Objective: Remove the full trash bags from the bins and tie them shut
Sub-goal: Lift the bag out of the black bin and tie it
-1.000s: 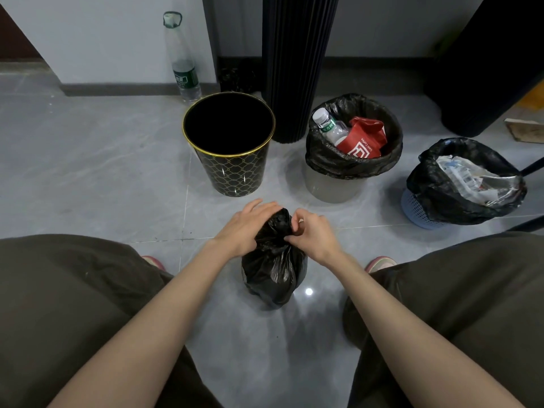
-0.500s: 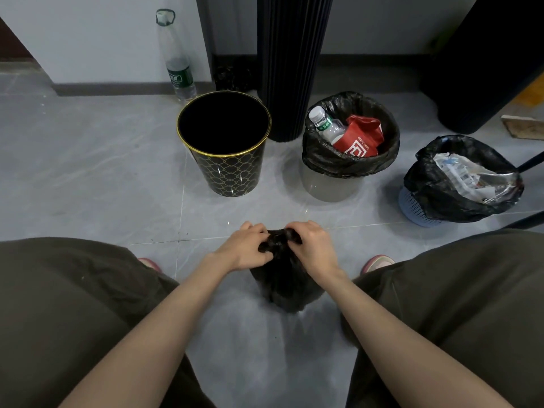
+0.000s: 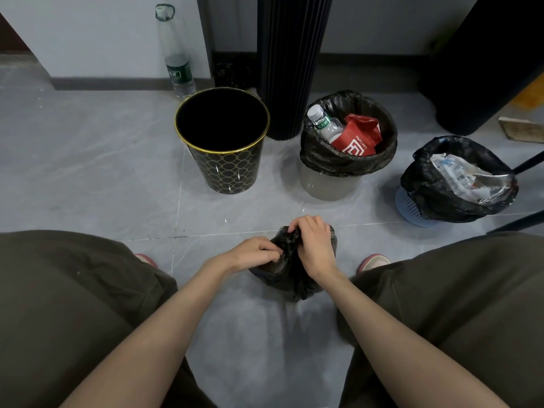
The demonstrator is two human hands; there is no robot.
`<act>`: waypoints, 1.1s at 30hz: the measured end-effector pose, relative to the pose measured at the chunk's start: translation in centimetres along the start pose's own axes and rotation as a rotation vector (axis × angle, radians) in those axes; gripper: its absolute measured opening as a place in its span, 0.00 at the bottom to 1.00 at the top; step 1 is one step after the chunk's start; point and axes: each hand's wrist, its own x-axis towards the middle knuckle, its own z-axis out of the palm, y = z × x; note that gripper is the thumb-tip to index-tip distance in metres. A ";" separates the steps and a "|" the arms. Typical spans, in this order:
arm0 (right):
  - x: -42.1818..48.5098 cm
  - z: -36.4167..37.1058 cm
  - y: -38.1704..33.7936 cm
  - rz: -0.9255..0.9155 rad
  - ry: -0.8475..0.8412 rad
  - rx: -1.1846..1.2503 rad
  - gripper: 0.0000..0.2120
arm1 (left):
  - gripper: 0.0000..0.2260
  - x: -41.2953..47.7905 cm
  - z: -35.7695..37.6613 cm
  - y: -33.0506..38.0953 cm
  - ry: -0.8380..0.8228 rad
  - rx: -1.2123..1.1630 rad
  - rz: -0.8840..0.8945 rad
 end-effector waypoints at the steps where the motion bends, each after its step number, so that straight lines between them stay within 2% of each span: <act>1: -0.2 0.0 0.1 -0.002 0.003 0.002 0.21 | 0.08 -0.1 0.0 0.1 -0.020 -0.014 -0.003; 5: -0.6 -0.1 0.5 0.001 0.014 0.049 0.22 | 0.13 0.2 -0.2 0.3 0.022 -0.141 -0.063; 8: -1.0 0.1 1.0 0.026 0.047 0.058 0.22 | 0.11 0.7 0.2 -0.2 0.160 -0.242 -0.018; 13: -1.1 0.6 1.6 0.078 0.109 0.079 0.18 | 0.02 2.2 1.2 -0.3 0.407 -0.114 0.084; 15: -1.1 0.7 1.8 0.114 0.125 0.098 0.19 | 0.04 2.5 1.4 0.0 0.468 -0.128 0.115; 17: -1.1 0.6 1.9 0.106 0.116 0.122 0.17 | 0.05 2.7 1.4 0.3 0.470 -0.141 0.146; 21: -1.0 0.4 2.0 0.054 0.095 0.145 0.06 | 0.06 3.2 1.2 0.6 0.378 -0.150 0.190; 27: -0.9 0.6 2.5 0.040 0.087 0.147 0.03 | 0.05 3.7 0.9 0.3 0.394 -0.102 0.257; 33: -0.9 0.5 2.8 0.018 0.064 0.142 0.01 | 0.05 3.7 1.3 0.7 0.467 0.096 0.258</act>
